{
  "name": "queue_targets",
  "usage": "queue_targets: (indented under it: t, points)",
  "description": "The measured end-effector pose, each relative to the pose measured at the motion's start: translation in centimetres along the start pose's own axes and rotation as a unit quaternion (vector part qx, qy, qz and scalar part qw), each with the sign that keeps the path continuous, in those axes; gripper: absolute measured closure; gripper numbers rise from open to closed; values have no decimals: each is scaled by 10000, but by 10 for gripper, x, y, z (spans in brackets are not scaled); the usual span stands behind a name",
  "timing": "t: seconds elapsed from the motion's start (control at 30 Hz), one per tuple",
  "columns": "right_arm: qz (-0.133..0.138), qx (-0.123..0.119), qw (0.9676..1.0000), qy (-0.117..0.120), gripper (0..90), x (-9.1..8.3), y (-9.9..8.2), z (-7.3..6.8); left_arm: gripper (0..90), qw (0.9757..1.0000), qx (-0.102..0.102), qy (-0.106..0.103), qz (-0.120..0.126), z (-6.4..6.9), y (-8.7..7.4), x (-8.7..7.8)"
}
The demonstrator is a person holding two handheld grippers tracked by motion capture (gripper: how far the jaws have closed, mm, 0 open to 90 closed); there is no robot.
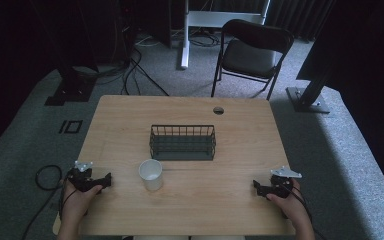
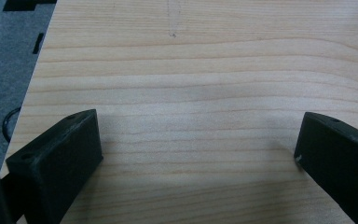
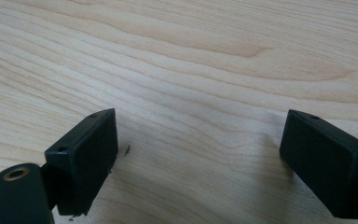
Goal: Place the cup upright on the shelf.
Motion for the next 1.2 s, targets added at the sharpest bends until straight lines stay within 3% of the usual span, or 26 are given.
queue_targets:
  t: [0.87,1.2]
  points:
    - [0,-35,10000,44,111,2,1,1,9,10000,1,-1,1,0,0,0]
    - [64,27,9998,162,128,4,4,-7,9,10000,0,-1,1,0,0,0]
Point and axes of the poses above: each handheld gripper's, and its own axes: x roughly forward along the jaws, y roughly out of its top, z roughly to its right, the point moved 3 cm from there along x, roughly forward along the jaws, and after that the axes turned 11 degrees about z, right-handed, at the moved point
